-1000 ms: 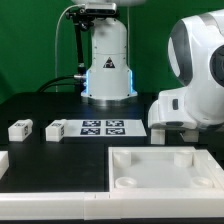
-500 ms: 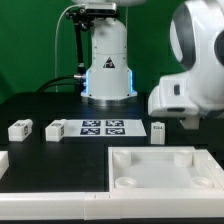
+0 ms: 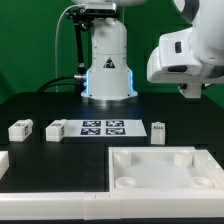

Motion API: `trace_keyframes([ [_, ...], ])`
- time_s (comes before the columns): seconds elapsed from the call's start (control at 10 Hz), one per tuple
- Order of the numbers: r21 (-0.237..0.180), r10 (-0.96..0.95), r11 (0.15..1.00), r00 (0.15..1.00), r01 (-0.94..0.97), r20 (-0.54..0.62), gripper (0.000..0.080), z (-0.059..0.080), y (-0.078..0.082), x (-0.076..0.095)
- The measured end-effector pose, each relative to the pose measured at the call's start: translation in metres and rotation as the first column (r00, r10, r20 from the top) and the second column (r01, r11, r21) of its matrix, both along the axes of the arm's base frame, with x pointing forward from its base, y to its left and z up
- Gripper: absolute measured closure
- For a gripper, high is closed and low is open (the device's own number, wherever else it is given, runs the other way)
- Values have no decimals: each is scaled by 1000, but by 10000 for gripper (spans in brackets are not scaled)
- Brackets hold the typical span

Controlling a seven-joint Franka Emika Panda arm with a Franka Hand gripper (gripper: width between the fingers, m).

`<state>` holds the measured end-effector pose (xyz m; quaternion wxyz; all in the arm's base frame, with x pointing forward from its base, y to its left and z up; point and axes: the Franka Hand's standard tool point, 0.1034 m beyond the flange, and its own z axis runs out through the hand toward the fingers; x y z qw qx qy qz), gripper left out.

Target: Assemble one leg

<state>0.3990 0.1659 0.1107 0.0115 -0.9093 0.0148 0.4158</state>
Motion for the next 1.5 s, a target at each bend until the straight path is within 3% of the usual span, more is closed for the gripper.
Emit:
trace_keyframes([
  [0.2,0,0,1000,1000,0,-2,509,0,0,-1],
  [0.3,6,-7,1000,996,7,91,509,-5,3,10],
  [0.5,15,-20,1000,962,17,273,509,-1,4,15],
  [0.7,43,-13,999,914,-5,406,509,11,-6,43],
  [1.0,70,-42,997,736,-8,676,509,13,-29,100],
  [1.2,75,-51,997,616,-13,786,509,12,-23,93],
  [1.4,92,-74,996,446,-18,892,509,11,-19,96],
  [1.5,82,-52,995,416,-55,908,509,8,-22,97],
])
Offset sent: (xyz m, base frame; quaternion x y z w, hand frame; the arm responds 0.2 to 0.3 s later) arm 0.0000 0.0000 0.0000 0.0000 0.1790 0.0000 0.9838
